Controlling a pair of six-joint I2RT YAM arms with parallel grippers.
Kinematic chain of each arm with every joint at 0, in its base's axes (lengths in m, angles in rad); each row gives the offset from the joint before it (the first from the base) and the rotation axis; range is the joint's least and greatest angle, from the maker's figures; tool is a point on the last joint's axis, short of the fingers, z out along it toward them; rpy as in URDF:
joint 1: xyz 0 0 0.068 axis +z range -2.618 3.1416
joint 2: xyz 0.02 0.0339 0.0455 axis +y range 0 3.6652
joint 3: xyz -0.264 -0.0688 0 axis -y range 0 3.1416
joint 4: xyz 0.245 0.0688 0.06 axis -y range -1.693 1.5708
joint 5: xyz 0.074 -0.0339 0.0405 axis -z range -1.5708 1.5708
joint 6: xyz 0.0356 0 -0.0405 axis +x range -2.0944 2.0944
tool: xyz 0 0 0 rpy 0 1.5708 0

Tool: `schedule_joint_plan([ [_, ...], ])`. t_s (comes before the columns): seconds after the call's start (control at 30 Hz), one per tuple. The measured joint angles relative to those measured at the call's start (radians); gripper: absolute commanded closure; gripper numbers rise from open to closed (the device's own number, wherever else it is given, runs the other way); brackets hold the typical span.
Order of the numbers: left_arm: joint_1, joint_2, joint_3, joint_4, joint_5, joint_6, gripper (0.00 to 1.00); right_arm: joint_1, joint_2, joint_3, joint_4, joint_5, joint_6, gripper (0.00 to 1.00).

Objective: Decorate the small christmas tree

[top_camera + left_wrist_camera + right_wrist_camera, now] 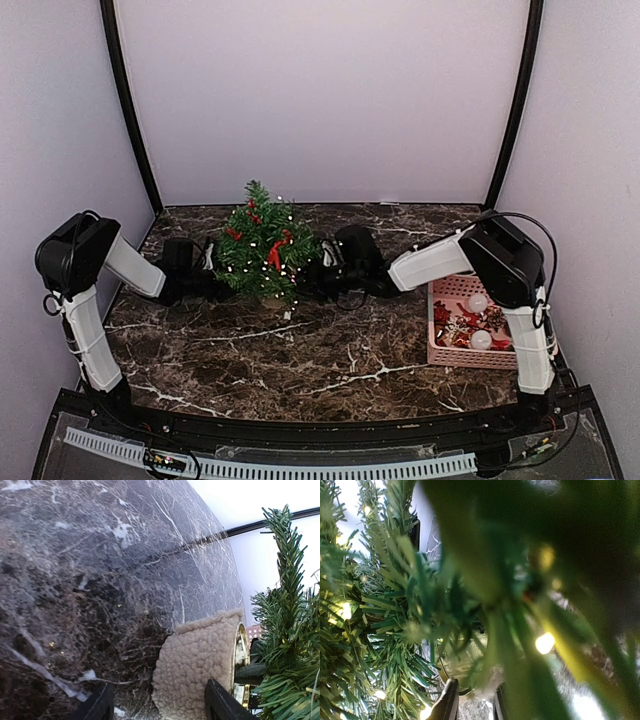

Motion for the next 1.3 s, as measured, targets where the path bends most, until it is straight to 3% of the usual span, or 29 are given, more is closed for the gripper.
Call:
schedule_joint_plan([
  [0.7,-0.067,0.051,0.048,0.022,0.04,0.007,0.38,0.049,-0.135,-0.216,0.094,0.164,0.142,0.77],
  [1.3,-0.047,-0.004,0.018,0.006,-0.021,0.025,0.3,0.06,-0.301,-0.394,0.139,0.318,0.211,0.62],
])
